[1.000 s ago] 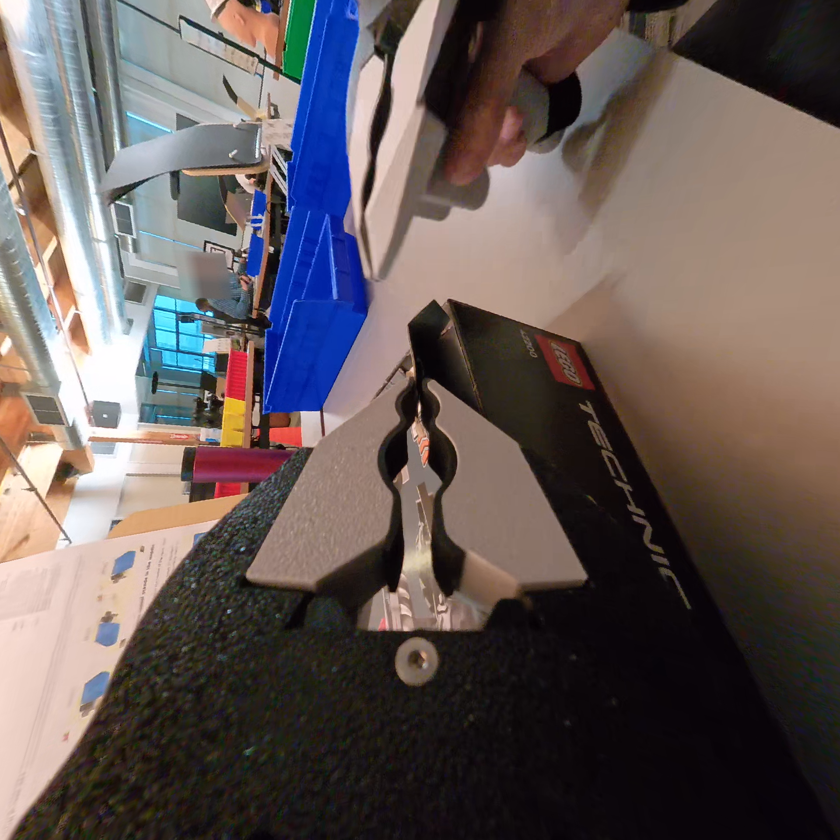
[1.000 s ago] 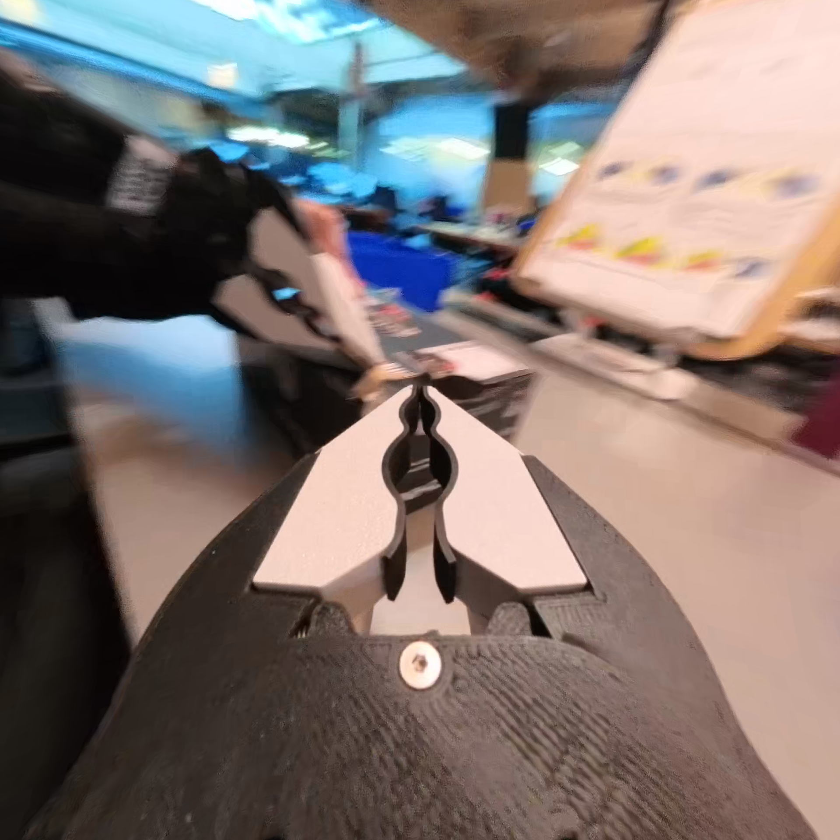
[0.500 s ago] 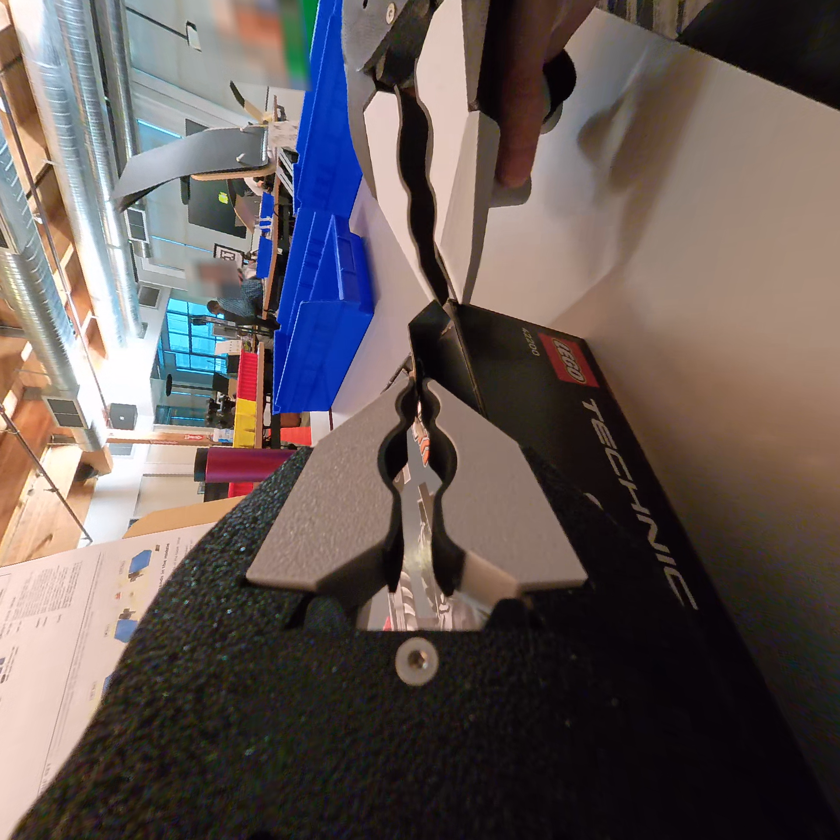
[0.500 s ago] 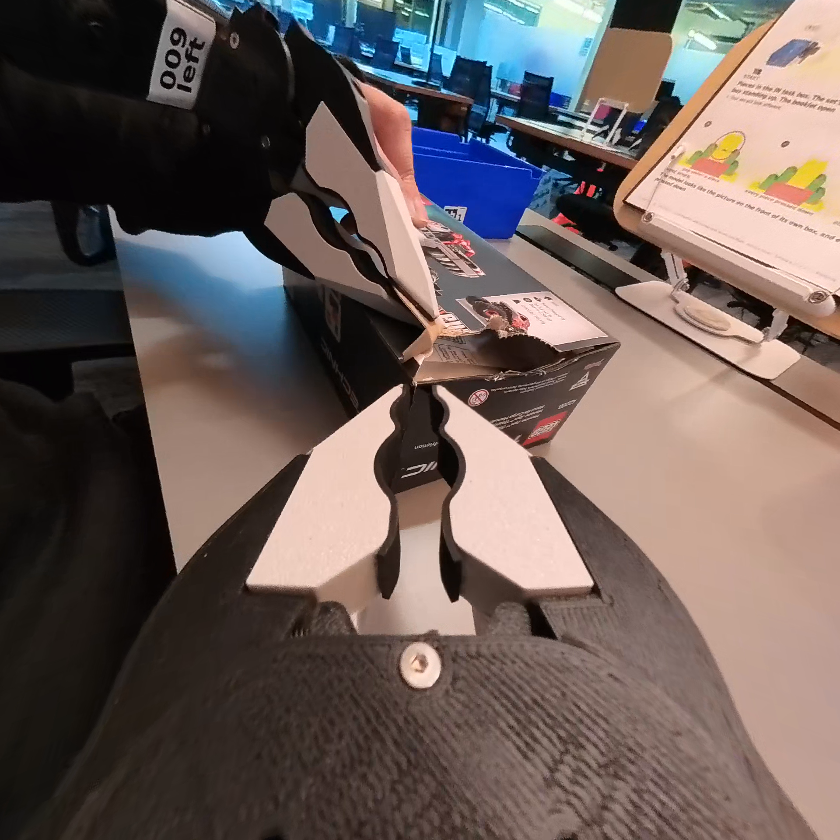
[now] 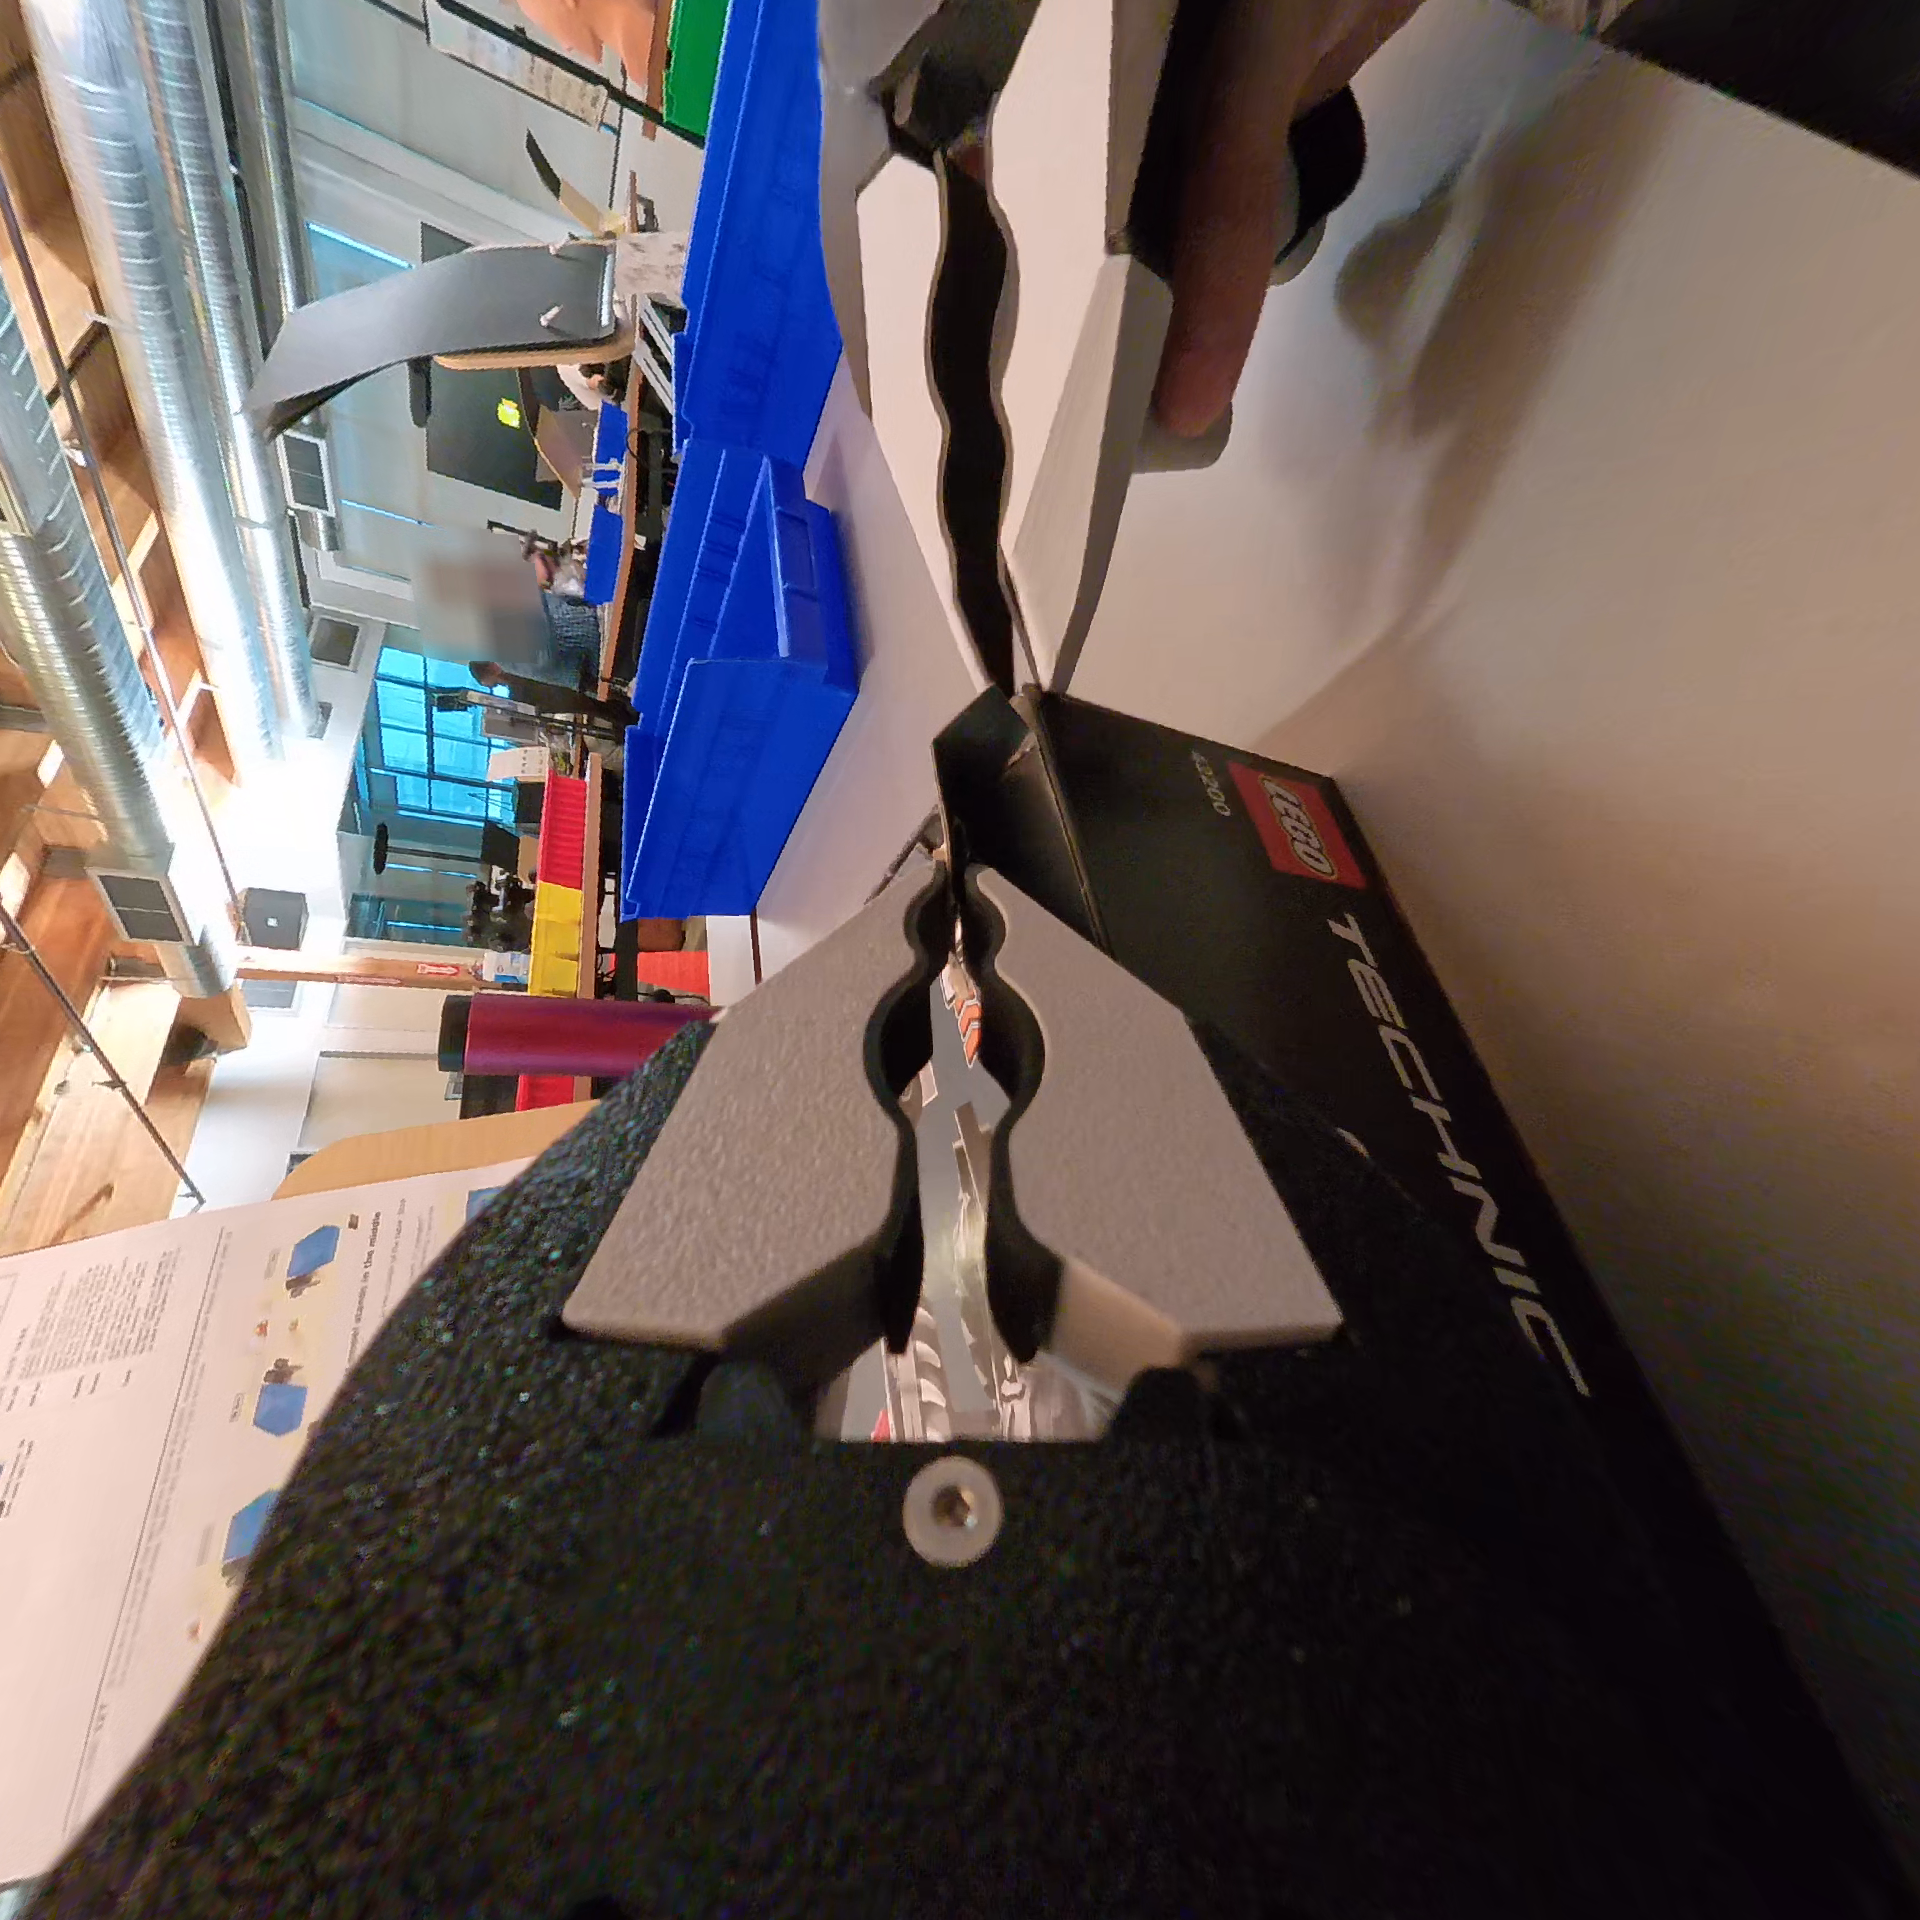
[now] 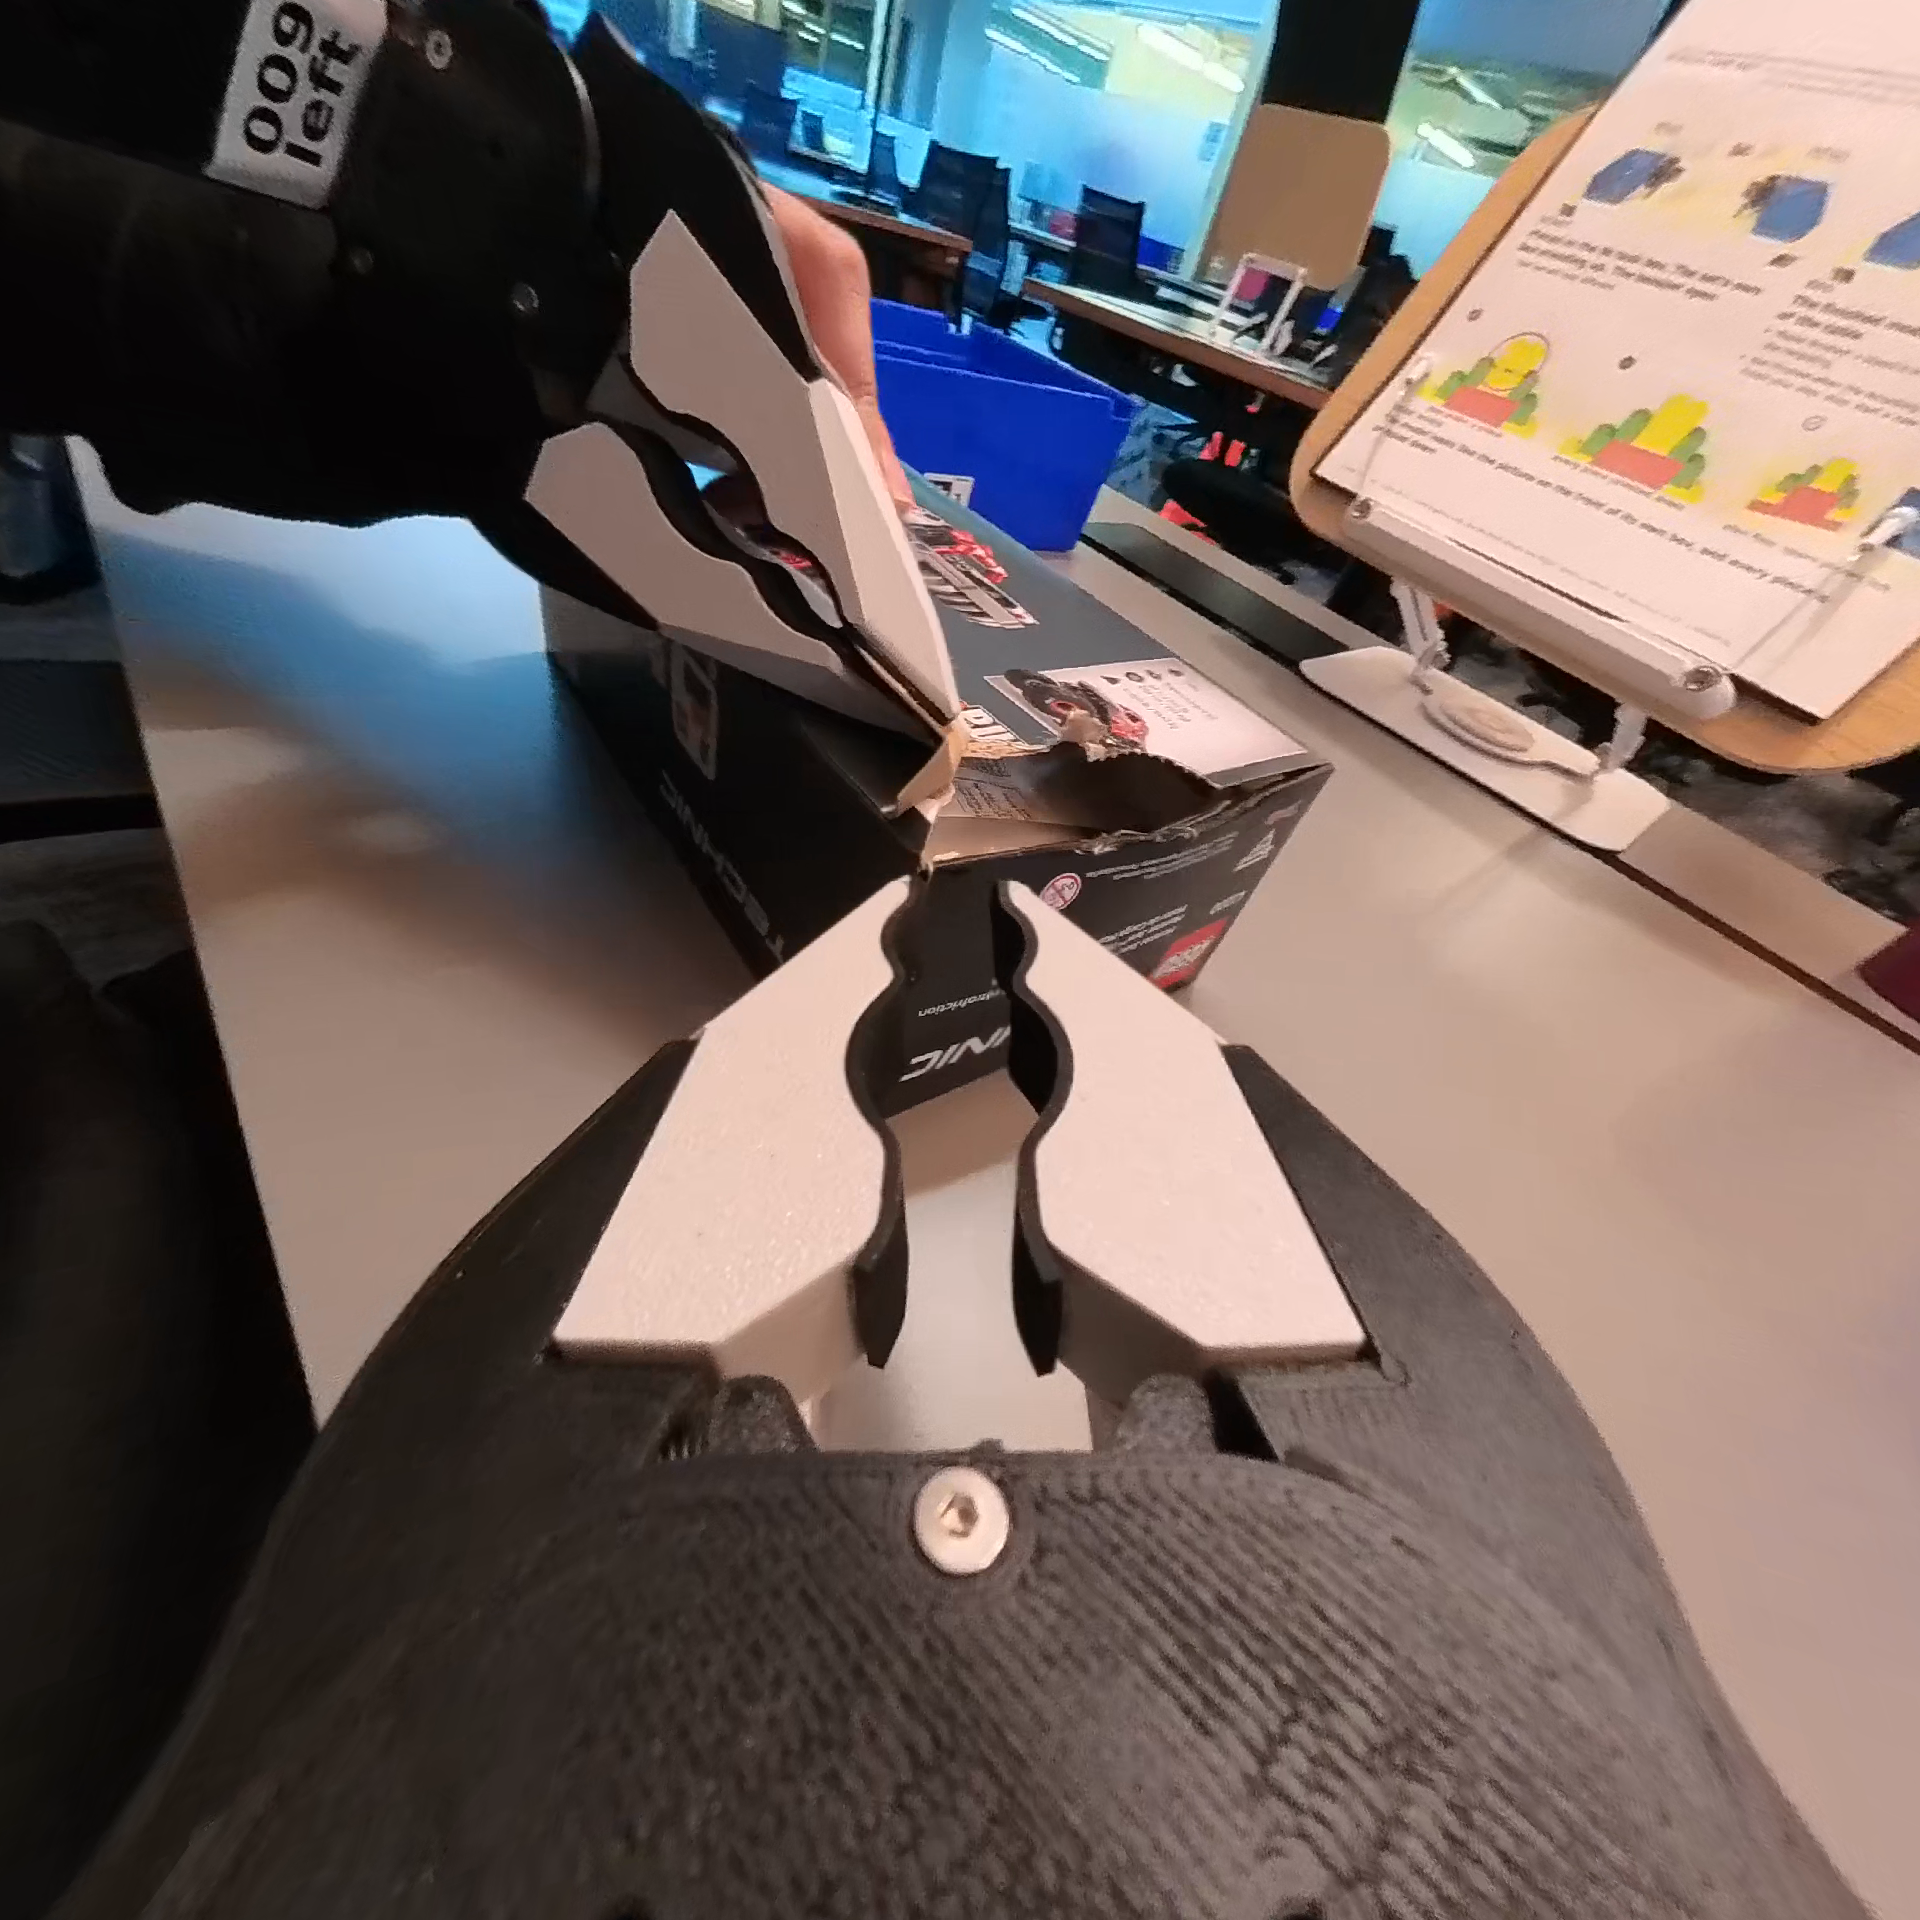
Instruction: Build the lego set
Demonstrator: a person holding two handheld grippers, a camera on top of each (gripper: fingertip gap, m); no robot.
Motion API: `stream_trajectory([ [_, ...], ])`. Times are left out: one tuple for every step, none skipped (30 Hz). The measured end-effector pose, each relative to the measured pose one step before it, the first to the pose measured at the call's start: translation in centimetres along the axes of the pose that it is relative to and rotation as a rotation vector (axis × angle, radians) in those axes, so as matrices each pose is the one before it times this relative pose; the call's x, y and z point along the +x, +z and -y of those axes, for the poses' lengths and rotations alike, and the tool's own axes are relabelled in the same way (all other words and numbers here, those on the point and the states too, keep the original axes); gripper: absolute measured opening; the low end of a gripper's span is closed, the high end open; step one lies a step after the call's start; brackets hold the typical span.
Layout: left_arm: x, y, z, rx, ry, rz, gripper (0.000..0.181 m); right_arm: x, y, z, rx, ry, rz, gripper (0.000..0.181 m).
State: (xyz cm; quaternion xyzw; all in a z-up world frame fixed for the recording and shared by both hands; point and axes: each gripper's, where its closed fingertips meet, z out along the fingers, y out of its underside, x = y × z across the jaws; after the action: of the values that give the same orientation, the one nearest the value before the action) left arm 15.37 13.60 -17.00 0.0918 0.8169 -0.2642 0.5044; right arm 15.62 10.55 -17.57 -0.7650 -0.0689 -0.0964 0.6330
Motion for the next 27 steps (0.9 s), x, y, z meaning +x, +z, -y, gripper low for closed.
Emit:
stream_trajectory([
  [-0.005, -0.006, -0.008, -0.0002, -0.0017, -0.0005, 0.0, 0.248, -0.029, -0.015, -0.0074, 0.0098, -0.017, 0.014],
  [-0.008, -0.019, -0.01, -0.0011, 0.0012, 0.0012, 0.0, 0.263, -0.032, -0.038, -0.0078, 0.0145, -0.0119, 0.019],
  [-0.013, -0.017, -0.004, -0.0008, 0.0002, 0.0006, 0.0, 0.022, -0.001, -0.012, -0.0035, 0.0142, 0.0078, 0.019],
  [-0.011, -0.008, -0.032, -0.0016, -0.0025, 0.0, 0.0, 0.128, 0.008, -0.037, -0.0041, 0.0167, -0.0007, 0.022],
  [-0.056, 0.018, -0.091, -0.0047, -0.0018, 0.0019, 0.0, 0.237, 0.045, -0.046, -0.0056, 0.0032, -0.0166, 0.024],
  [-0.059, 0.017, -0.104, -0.006, -0.0014, 0.0027, 0.0, 0.034, 0.076, 0.006, -0.005, -0.0121, -0.0116, 0.022],
  [-0.051, 0.017, -0.093, -0.0049, -0.0023, 0.0019, 0.0, 0.027, 0.085, 0.003, -0.0093, -0.0086, -0.0103, 0.021],
  [-0.049, 0.012, -0.081, -0.0037, -0.0017, 0.0016, 0.0, 0.036, 0.062, 0.001, -0.0111, -0.005, -0.0066, 0.019],
  [-0.031, -0.005, -0.031, -0.0025, 0.0005, 0.0018, 0.0, 0.143, 0.025, -0.003, -0.0099, 0.0032, -0.008, 0.021],
  [-0.009, -0.015, -0.002, -0.0011, 0.0016, 0.0012, 0.0, 0.062, -0.01, 0.004, -0.009, 0.0085, 0.0013, 0.022],
  [0.004, -0.025, 0.025, -0.0004, 0.0027, 0.0014, 0.0, -0.04, -0.023, 0.021, -0.0121, -0.0064, 0.0145, 0.02],
  [-0.014, -0.02, 0.031, -0.001, 0.0056, 0.003, 0.0, -0.054, -0.068, 0.072, -0.0108, -0.0312, 0.03, 0.018],
  [-0.018, -0.016, 0.012, -0.0012, 0.006, 0.0033, 0.0, 0.377, -0.258, 0.324, 0.0045, -0.0557, 0.0255, 0.015],
  [-0.014, -0.018, 0.011, -0.0009, 0.004, 0.0023, 0.0, 0.547, -0.343, 0.776, 0.0351, -0.0573, 0.0309, 0.013],
  [-0.027, -0.004, 0.0, -0.0007, 0.0029, 0.0016, 0.0, 0.243, -0.293, 0.845, 0.033, -0.0399, 0.0639, 0.018],
  [-0.017, -0.007, -0.003, -0.0003, 0.0021, 0.0011, 0.0, -0.163, -0.066, 0.425, -0.0058, -0.0209, 0.1012, 0.019],
  [-0.007, -0.001, 0.007, -0.0002, 0.0016, 0.0007, 0.0, -0.085, 0.131, 0.141, -0.0369, -0.0196, 0.1006, 0.021],
  [-0.015, -0.009, 0.001, -0.0002, 0.0014, 0.0007, 0.0, 0.298, 0.253, 0.181, -0.0399, -0.0379, 0.0715, 0.023],
  [-0.01, -0.005, 0.009, -0.0003, 0.001, 0.0006, 0.0, 0.085, 0.353, 0.248, -0.0353, -0.0542, 0.0812, 0.03],
  [-0.011, -0.005, 0.008, -0.0003, 0.0009, 0.0007, 0.0, -0.24, 0.344, 0.096, -0.0466, -0.066, 0.0997, 0.032],
  [-0.016, -0.007, 0.013, -0.0007, 0.0022, 0.0015, 0.0, -0.394, 0.365, -0.098, -0.0569, -0.073, 0.1068, 0.035],
  [-0.011, 0.002, 0.011, -0.001, 0.0033, 0.0019, 0.0, -0.253, 0.407, -0.349, -0.0684, -0.0681, 0.0938, 0.041],
  [-0.006, -0.011, 0.008, -0.0004, 0.0016, 0.0009, 0.0, -0.338, 0.374, -0.553, -0.0775, -0.048, 0.105, 0.044],
  [-0.005, 0.01, 0.009, 0.0001, -0.0004, -0.0003, 0.0, -0.231, 0.334, -0.516, -0.0717, -0.0201, 0.1041, 0.044],
  [-0.013, 0.002, 0.003, 0.0001, -0.0004, -0.0005, 0.0, -0.192, 0.246, -0.204, -0.047, -0.0072, 0.0993, 0.045],
  [-0.005, 0.008, -0.004, 0.0, 0.0003, -0.0001, 0.0, 0.095, 0.226, 0.068, -0.0226, -0.0036, 0.0735, 0.048],
  [-0.007, -0.005, 0.01, -0.0002, 0.0008, 0.0005, 0.0, 0.355, 0.29, -0.021, -0.0263, -0.0088, 0.0478, 0.05],
])
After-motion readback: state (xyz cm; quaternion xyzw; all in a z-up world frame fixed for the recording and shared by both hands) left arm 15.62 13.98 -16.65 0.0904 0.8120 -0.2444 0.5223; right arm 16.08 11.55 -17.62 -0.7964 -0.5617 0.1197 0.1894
